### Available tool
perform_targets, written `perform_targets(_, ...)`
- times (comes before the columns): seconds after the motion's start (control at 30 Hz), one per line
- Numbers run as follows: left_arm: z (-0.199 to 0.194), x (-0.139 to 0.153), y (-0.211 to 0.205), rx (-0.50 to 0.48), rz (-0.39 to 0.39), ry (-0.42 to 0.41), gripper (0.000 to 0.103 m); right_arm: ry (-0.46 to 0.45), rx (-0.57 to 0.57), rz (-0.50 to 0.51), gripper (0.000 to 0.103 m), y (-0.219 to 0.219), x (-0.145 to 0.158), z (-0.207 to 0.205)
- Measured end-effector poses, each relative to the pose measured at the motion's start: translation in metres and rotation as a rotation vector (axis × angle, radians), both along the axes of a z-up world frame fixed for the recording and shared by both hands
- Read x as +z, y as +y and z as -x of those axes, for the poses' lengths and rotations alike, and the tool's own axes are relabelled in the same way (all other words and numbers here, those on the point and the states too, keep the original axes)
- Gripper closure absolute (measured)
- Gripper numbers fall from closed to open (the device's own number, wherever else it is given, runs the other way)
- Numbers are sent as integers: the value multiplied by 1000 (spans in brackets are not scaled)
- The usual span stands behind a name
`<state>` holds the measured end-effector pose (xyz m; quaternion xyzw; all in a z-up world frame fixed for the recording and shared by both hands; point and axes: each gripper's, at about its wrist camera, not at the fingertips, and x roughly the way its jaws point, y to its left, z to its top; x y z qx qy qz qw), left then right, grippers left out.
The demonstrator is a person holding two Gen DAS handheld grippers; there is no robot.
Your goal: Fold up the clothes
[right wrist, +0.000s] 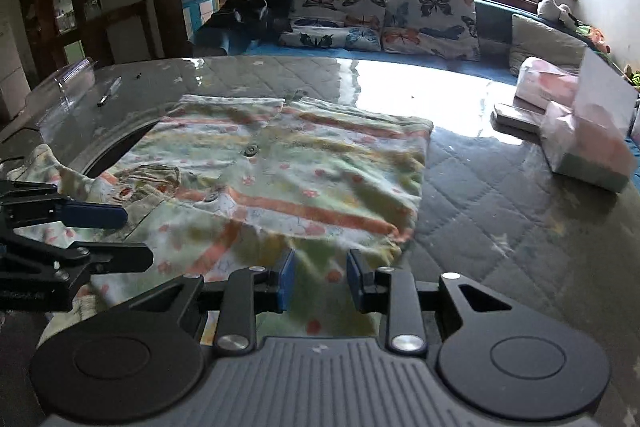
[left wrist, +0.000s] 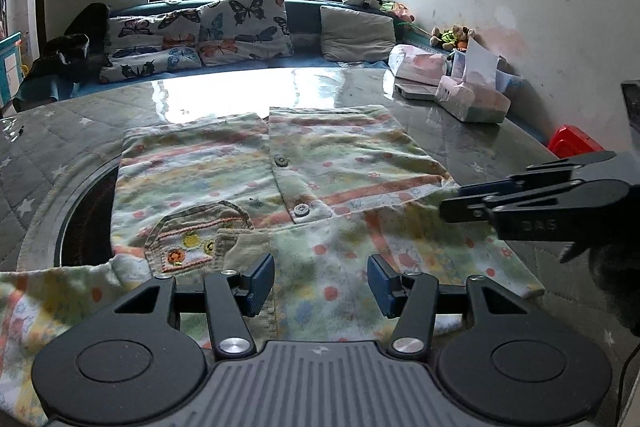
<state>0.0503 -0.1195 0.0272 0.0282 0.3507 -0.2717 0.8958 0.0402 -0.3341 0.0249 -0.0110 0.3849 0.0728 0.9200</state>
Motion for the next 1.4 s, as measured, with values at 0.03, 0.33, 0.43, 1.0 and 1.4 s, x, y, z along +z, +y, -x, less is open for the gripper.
perform_targets(0.03,-2,-2,0,3,2,8,49,8,-3,1,76,-1,-3,-4)
perform_targets(0.33,-9,-11,7,23,2,39,49,7,2,7,76,-1,-4,0)
perform_targets(0.43,-6,-8,13,43,10,34,49,0,29,-2,75,5,1,7)
perform_targets(1.0,11,-9,51,140,-45,7,49,-1,205,28,74,71,0,28)
perform_targets(1.4,19,2,118,371,-1,-2,47,-12,244,22,64,91,-5,23)
